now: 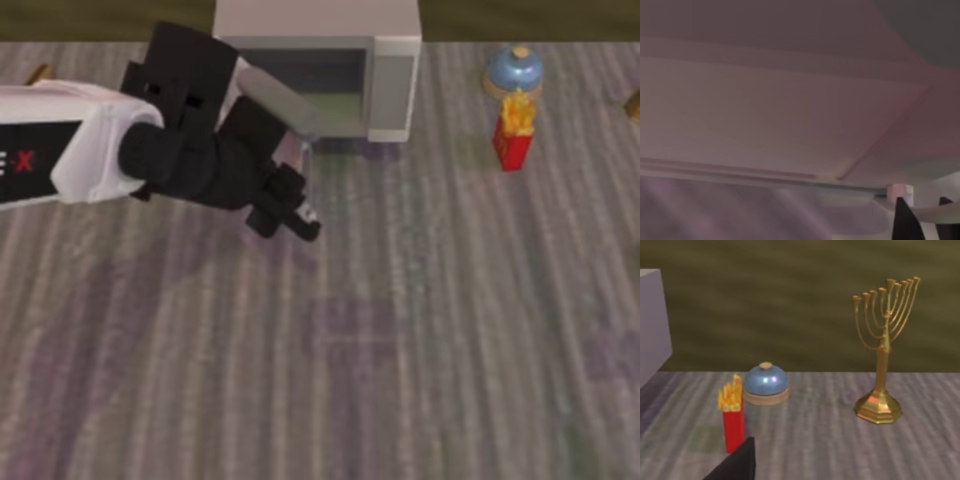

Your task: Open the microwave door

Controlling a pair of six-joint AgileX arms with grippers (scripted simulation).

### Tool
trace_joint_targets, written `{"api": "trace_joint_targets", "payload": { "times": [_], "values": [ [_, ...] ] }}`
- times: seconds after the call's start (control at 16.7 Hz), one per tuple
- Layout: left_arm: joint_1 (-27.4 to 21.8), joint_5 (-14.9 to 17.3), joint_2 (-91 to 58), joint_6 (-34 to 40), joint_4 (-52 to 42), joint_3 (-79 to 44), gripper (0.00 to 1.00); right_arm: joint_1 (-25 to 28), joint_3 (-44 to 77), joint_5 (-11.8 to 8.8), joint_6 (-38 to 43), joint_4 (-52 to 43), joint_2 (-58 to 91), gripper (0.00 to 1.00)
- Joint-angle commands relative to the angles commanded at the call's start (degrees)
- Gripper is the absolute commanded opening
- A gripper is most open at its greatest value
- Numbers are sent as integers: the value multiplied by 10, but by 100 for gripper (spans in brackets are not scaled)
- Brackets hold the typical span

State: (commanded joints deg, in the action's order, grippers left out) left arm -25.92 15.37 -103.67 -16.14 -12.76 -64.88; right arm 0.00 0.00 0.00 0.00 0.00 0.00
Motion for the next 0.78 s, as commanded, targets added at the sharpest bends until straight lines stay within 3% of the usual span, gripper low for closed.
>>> {"api": "trace_joint_targets", "payload": {
  "times": [0.78],
  "values": [
    [3, 5, 1, -7, -2, 2, 0, 0, 0, 0, 0, 0, 0, 100]
  ]
}}
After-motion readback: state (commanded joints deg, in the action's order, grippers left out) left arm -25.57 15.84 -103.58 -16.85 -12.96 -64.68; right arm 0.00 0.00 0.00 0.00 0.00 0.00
